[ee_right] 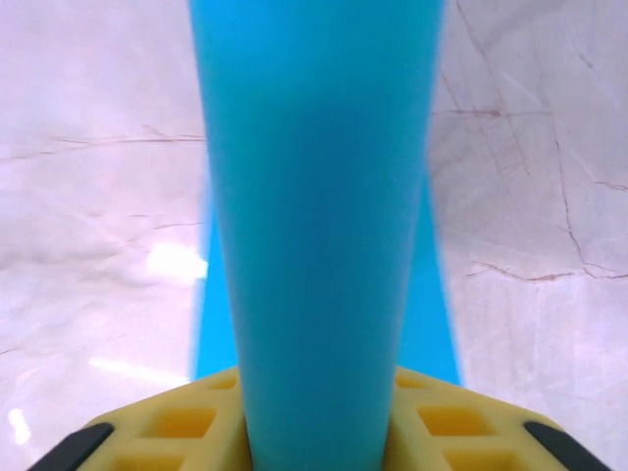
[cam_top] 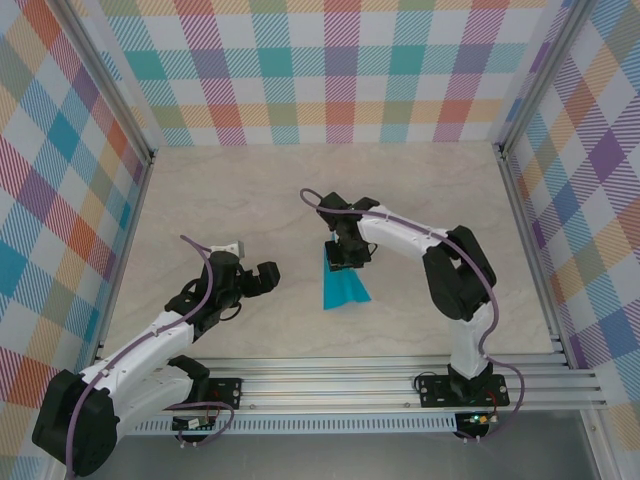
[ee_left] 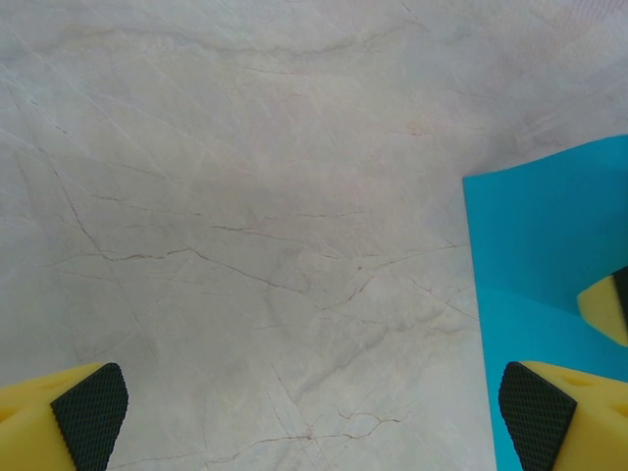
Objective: Fold a paper plane with a square sheet of paper (pick it up from the middle)
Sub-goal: Fold the square sheet of paper in half at the center of the table.
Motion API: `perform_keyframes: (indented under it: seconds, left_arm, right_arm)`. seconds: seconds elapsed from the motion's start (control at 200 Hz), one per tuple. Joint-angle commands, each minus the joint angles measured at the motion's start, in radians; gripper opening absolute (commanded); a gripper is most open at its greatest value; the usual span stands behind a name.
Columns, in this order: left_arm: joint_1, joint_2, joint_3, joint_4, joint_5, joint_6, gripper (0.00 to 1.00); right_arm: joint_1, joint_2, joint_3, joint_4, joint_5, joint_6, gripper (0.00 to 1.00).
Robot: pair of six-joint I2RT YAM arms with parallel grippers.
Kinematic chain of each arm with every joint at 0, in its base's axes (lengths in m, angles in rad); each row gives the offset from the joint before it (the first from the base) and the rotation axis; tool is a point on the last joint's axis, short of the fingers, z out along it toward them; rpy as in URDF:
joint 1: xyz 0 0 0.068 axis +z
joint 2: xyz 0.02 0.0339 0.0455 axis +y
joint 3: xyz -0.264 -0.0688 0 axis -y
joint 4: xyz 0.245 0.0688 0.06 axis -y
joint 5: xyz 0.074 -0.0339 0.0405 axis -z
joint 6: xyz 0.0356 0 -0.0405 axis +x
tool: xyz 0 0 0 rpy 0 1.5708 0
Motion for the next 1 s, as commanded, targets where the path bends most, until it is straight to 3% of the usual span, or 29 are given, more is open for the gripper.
perform_keyframes:
  seconds: [0.0, 0.095, 0.28, 0.43, 0.725, 0.875, 0.93, 0.995]
  left_arm:
    - [0.015, -0.019, 0.024, -0.035, 0.002, 0.008, 1.00]
    - [0.015, -0.025, 0.018, -0.025, 0.006, 0.004, 1.00]
    - [0.015, -0.016, 0.030, -0.018, 0.026, 0.000, 1.00]
    - [0.013, 0.000, 0.035, 0.015, 0.072, -0.016, 1.00]
    - [0.011, 0.092, 0.068, 0.062, 0.186, -0.017, 1.00]
    - [-0.002, 0.154, 0.091, 0.086, 0.223, -0.019, 1.00]
    - [-0.013, 0.177, 0.099, 0.094, 0.232, -0.018, 1.00]
    - [-0.024, 0.207, 0.114, 0.096, 0.240, -0.015, 1.00]
  right_arm:
    - [-0.016, -0.077, -0.033, 0.059, -0.109, 0.016, 0.32]
    - [-0.033, -0.131, -0.061, 0.119, -0.189, 0.026, 0.32]
    - [-0.105, -0.197, -0.171, 0.331, -0.466, 0.082, 0.32]
    - [-0.161, -0.189, -0.274, 0.463, -0.569, 0.129, 0.33]
    - [-0.241, -0.156, -0.402, 0.498, -0.546, 0.115, 0.40]
    - [-0.270, -0.154, -0.427, 0.457, -0.498, 0.081, 0.49]
    - [-0.277, -0.154, -0.429, 0.433, -0.472, 0.063, 0.59]
    - [-0.285, -0.160, -0.431, 0.409, -0.447, 0.047, 0.64]
